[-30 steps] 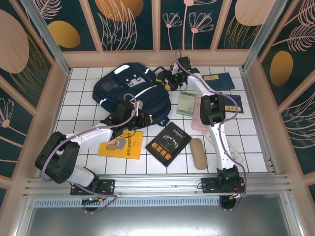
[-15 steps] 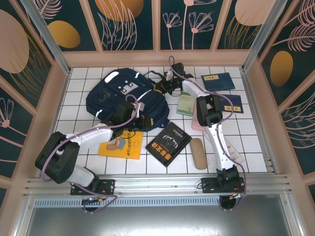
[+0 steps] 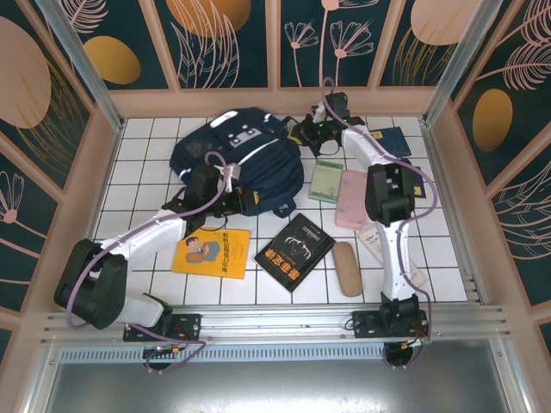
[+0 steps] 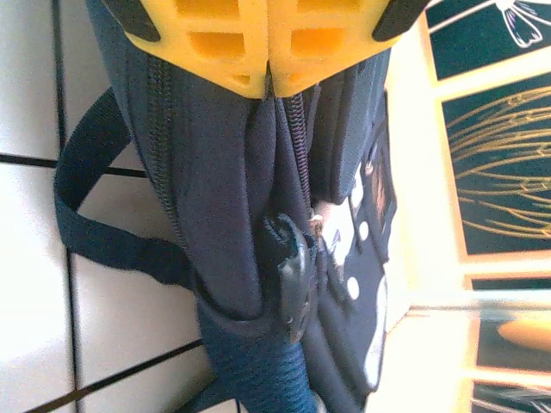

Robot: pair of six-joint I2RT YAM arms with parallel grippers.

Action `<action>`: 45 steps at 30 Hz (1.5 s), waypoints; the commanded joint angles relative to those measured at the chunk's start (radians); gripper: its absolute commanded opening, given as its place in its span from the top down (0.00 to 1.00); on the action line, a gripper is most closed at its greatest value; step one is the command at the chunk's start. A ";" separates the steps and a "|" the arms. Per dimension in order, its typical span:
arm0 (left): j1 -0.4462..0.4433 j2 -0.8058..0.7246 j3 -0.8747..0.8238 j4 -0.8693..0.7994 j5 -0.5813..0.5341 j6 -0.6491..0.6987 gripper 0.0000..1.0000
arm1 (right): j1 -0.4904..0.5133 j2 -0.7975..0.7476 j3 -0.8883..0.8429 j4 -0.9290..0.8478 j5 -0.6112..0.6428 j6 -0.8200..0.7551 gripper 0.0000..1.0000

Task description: Pack the student bag

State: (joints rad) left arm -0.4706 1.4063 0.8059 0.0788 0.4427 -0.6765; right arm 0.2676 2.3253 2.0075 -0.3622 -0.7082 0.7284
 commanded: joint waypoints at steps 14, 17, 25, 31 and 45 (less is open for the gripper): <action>0.153 -0.003 0.059 -0.074 -0.093 0.056 1.00 | 0.137 -0.497 -0.551 0.220 0.235 0.089 1.00; 0.157 0.019 0.055 -0.076 -0.089 0.060 1.00 | 0.165 -0.501 -0.531 0.132 0.308 0.022 0.67; 0.158 0.010 -0.008 -0.079 -0.091 0.084 1.00 | 0.170 -0.510 -0.428 -0.055 0.351 -0.180 0.44; 0.158 0.001 -0.040 -0.077 -0.090 0.090 1.00 | 0.183 -0.440 -0.405 -0.080 0.188 -0.028 0.62; 0.159 0.002 -0.050 -0.076 -0.079 0.098 1.00 | 0.369 -0.568 -0.650 0.399 0.371 -1.088 0.47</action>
State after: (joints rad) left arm -0.3103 1.4269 0.7681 -0.0467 0.3393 -0.5945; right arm 0.6174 1.8515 1.5085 -0.2226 -0.3866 0.0574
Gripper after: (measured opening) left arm 0.063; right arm 0.516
